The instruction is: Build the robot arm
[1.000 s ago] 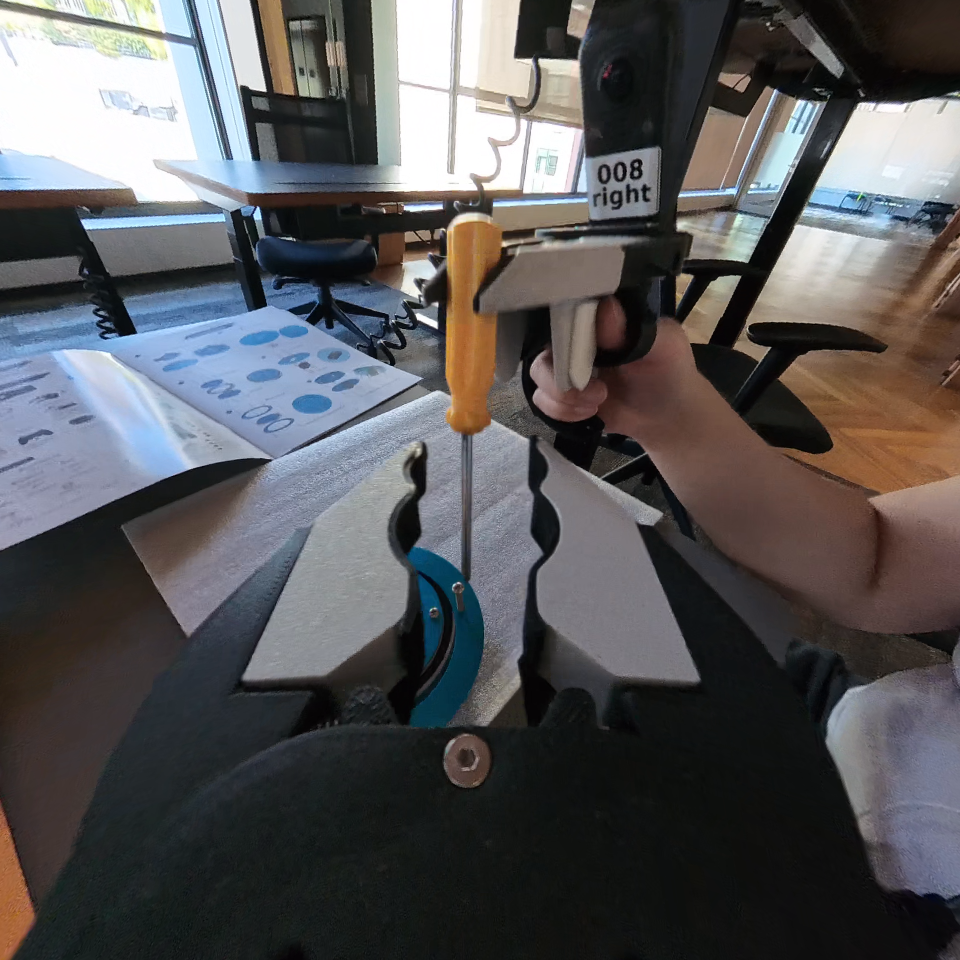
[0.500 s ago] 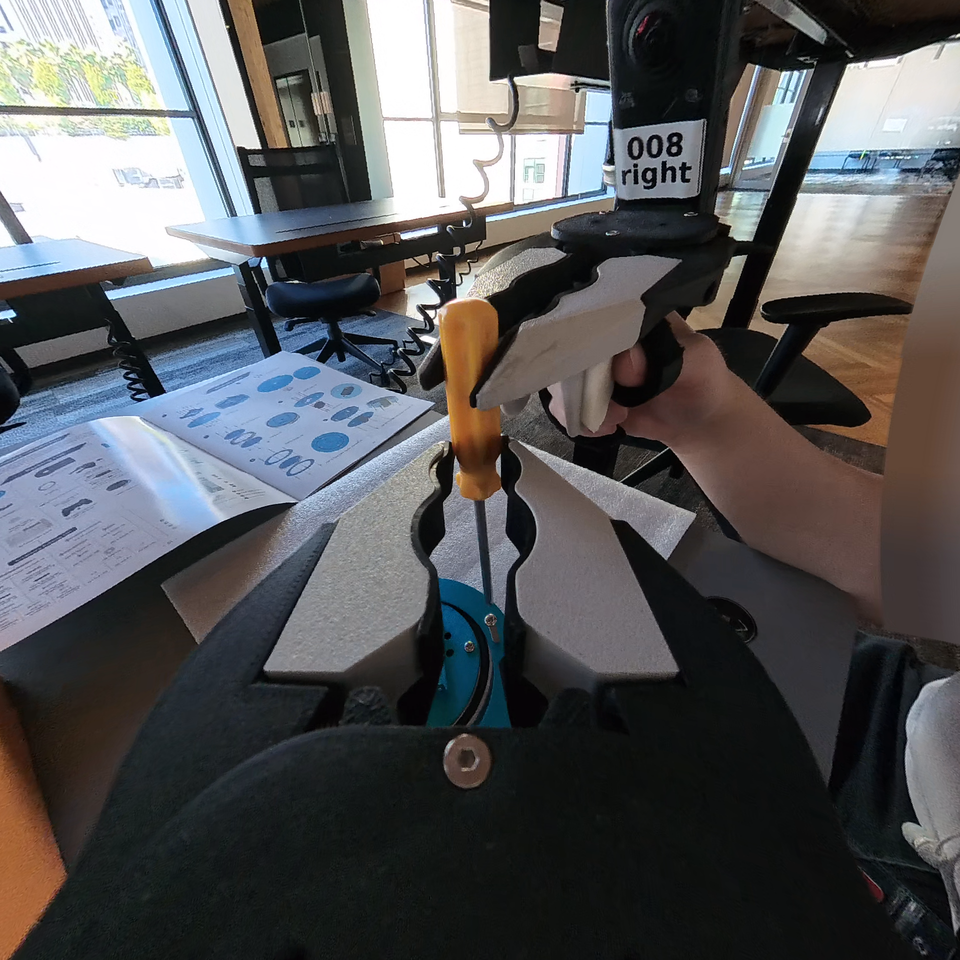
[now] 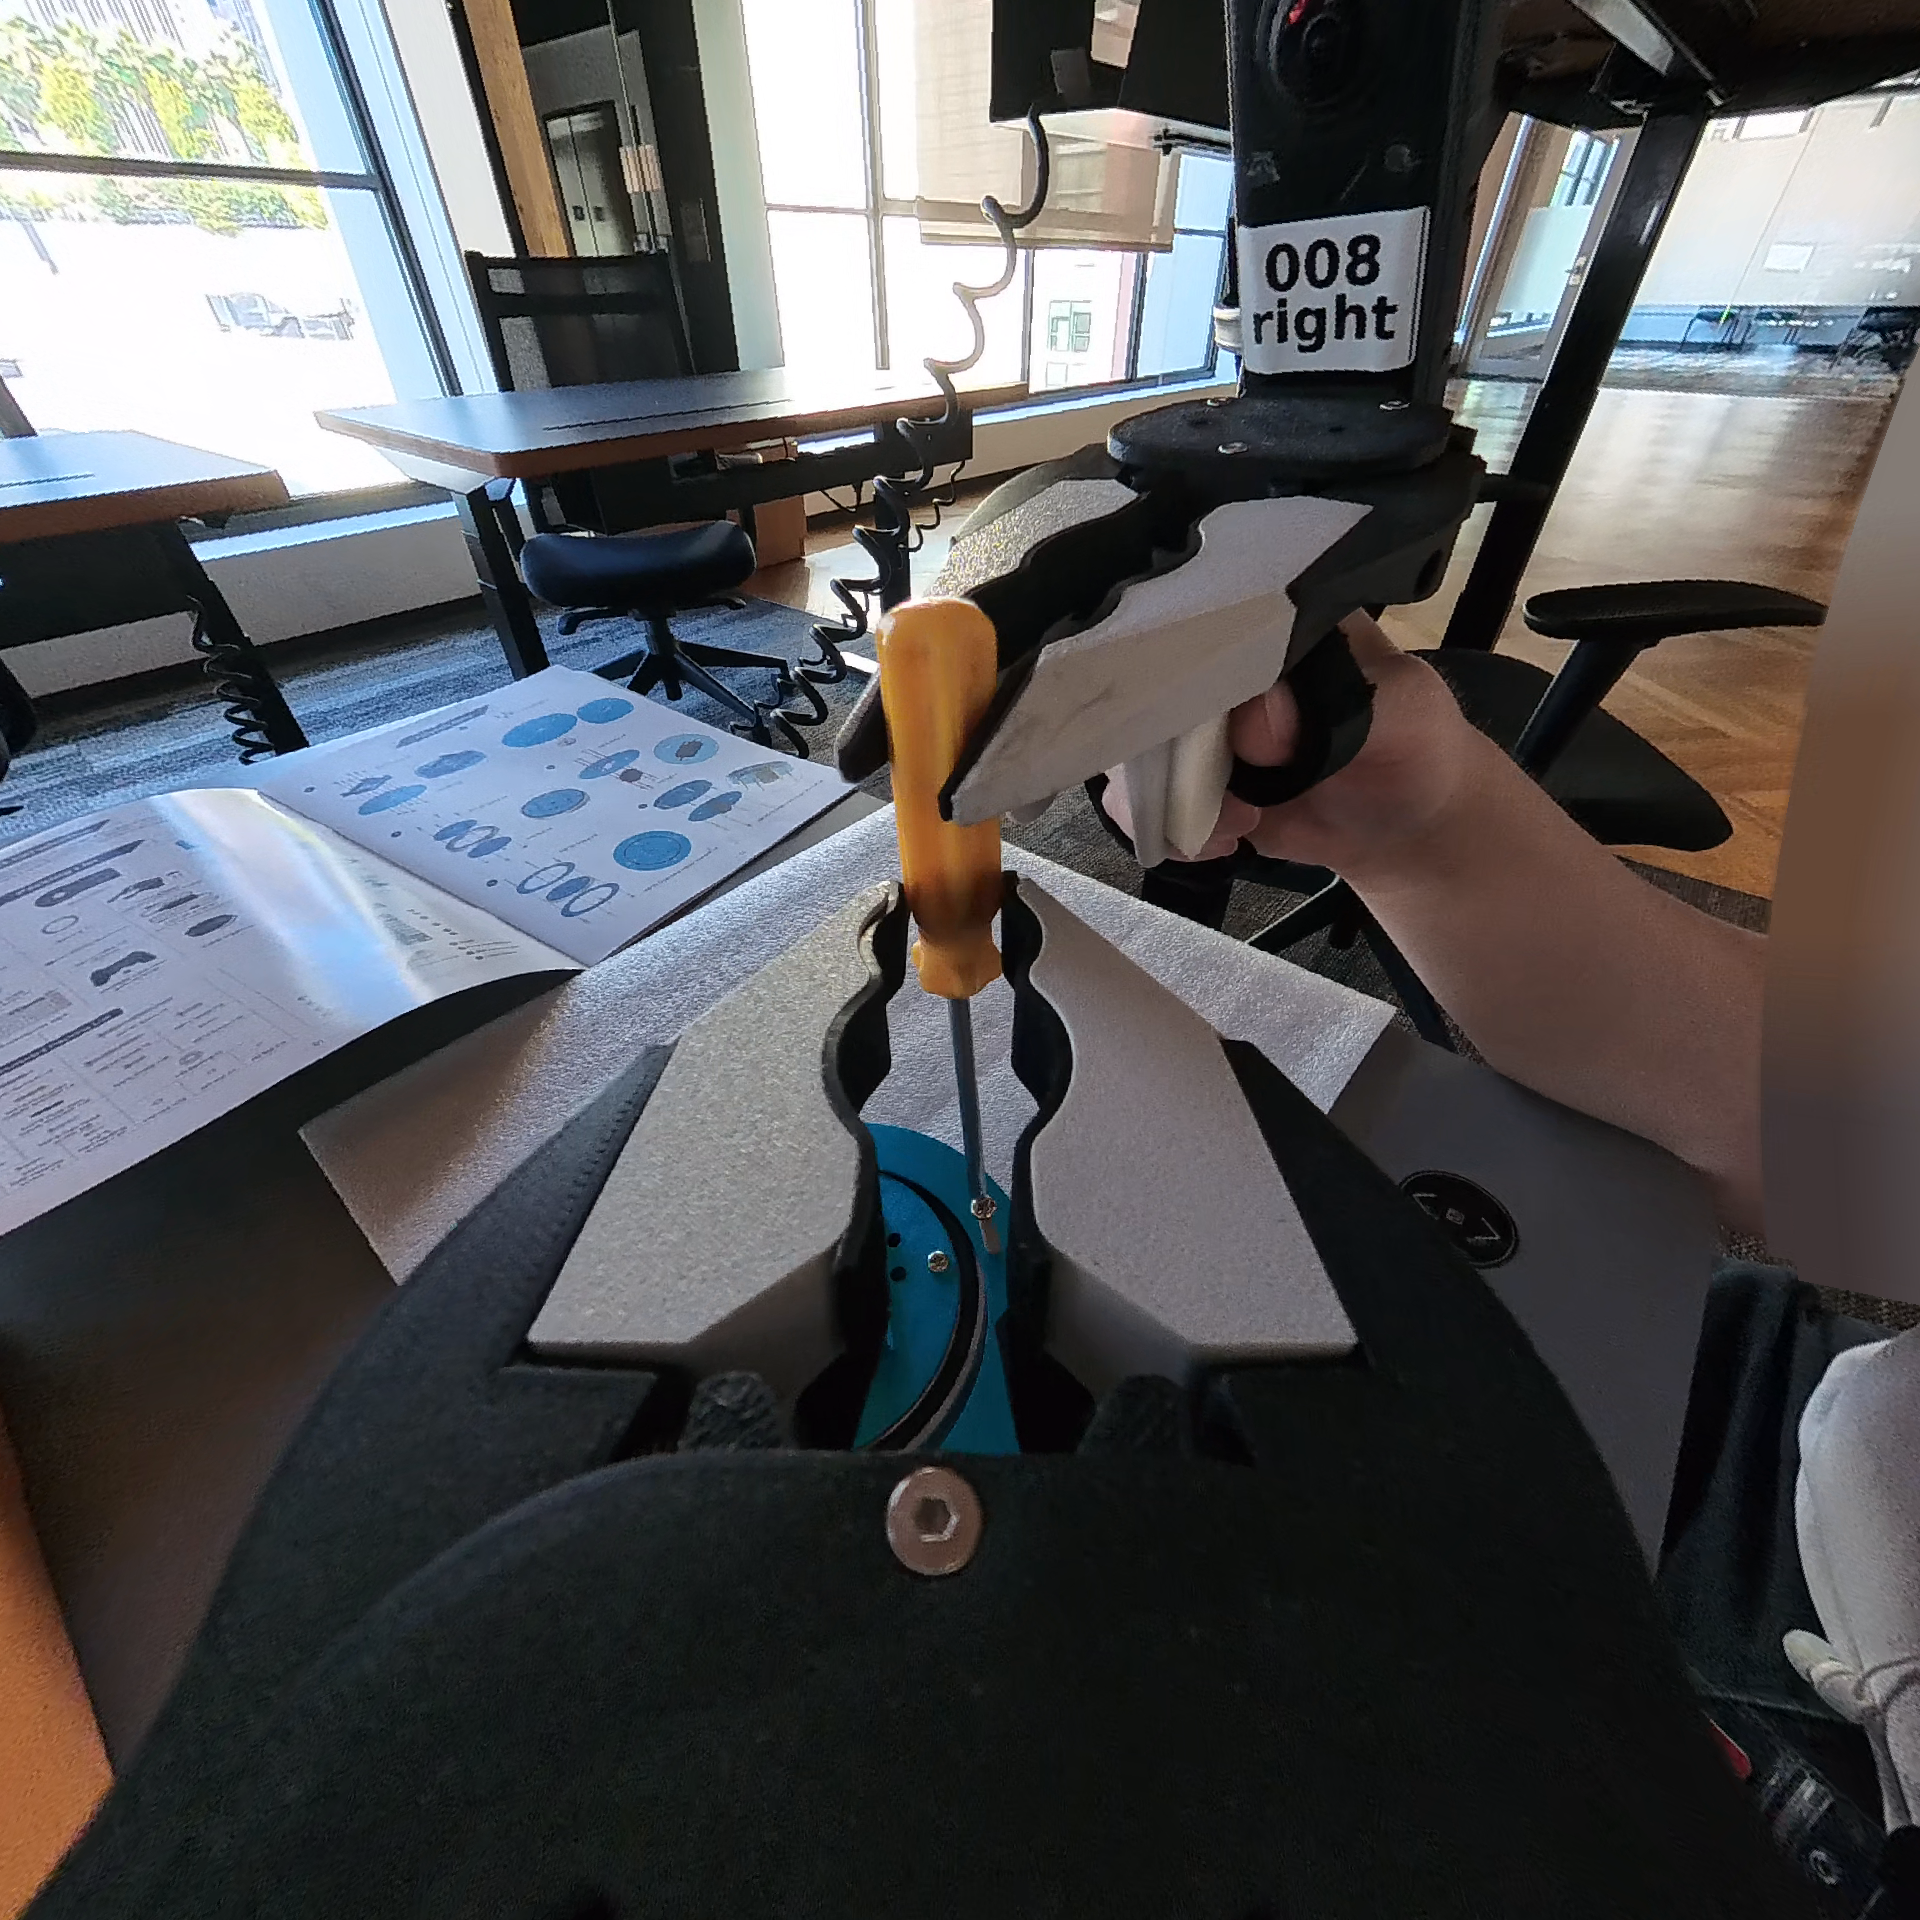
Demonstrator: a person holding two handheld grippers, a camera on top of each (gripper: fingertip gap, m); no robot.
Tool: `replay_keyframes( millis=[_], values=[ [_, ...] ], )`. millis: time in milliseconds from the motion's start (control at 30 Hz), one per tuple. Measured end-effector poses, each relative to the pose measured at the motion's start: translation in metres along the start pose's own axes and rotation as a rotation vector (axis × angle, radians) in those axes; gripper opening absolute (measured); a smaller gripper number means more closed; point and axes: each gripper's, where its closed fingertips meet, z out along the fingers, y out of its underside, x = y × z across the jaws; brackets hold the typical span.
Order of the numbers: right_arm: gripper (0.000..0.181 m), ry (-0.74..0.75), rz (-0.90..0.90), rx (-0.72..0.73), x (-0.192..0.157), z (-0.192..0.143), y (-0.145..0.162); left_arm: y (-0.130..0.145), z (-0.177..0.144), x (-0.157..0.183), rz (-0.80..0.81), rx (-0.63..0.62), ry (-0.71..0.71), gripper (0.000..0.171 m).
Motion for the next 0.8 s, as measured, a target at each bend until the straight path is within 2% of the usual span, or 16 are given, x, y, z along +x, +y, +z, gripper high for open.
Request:
replay_keyframes(
  millis=[800],
  values=[
    [0.016,-0.006,-0.003,0.001,-0.0003,-0.0014,0.0007,-0.0048,-0.0020,0.0026,0.006,-0.012,-0.009,0.015]
  ],
)
